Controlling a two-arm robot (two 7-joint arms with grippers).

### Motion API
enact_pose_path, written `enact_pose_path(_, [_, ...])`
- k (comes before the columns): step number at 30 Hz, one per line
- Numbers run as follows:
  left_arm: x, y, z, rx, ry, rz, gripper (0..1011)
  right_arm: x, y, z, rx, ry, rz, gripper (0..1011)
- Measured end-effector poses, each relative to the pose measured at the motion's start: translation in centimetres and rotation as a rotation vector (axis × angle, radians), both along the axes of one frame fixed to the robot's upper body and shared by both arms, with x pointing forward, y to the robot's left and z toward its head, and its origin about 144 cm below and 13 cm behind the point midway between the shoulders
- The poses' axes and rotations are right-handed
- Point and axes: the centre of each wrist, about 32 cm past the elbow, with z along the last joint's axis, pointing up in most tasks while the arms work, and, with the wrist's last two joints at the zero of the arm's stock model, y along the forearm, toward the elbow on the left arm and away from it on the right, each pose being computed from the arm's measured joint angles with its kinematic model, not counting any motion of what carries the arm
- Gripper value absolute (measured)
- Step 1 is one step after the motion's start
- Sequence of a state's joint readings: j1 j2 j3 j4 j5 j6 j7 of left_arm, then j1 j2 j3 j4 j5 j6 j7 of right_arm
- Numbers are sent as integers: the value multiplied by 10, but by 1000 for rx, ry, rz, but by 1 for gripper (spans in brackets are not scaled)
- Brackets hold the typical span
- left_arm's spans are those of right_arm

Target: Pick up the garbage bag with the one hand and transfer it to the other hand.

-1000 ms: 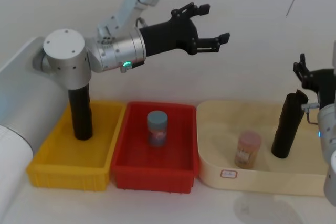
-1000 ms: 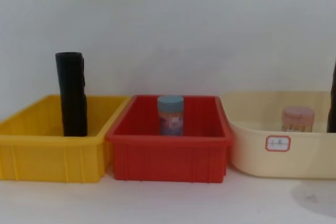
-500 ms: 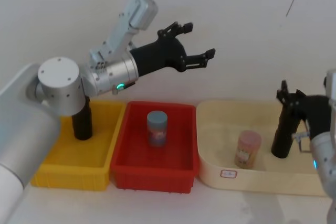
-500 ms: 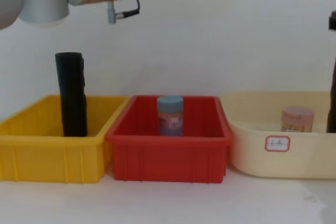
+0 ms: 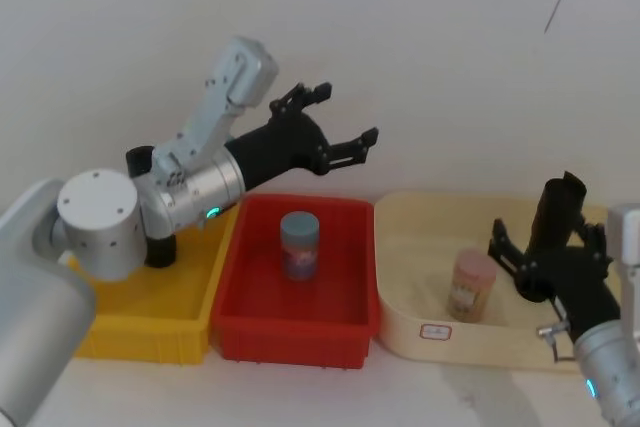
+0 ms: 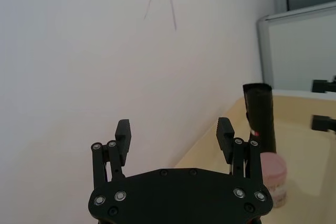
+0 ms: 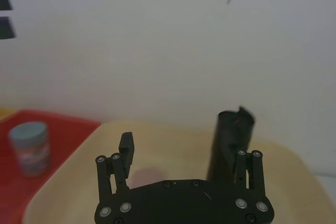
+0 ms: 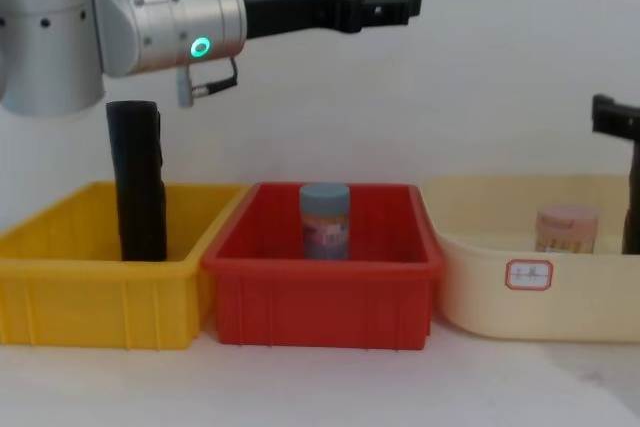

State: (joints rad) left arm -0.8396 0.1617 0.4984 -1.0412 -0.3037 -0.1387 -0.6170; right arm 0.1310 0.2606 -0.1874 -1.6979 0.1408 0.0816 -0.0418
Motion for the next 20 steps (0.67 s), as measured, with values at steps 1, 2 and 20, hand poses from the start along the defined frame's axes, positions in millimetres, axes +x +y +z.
enact_pose_path(1, [-2,1,-2,-1,2,7,1000,-2,0,-2,3,4,10,1001])
enact_pose_path(2, [-3,1,-4,-3,4,15,1000,-4,0,-3,6,9,20,1001])
enact_pose_path(20, [-45,13,-46,-19,50,179,1001,-41,-2,-30,73,87,186,1001])
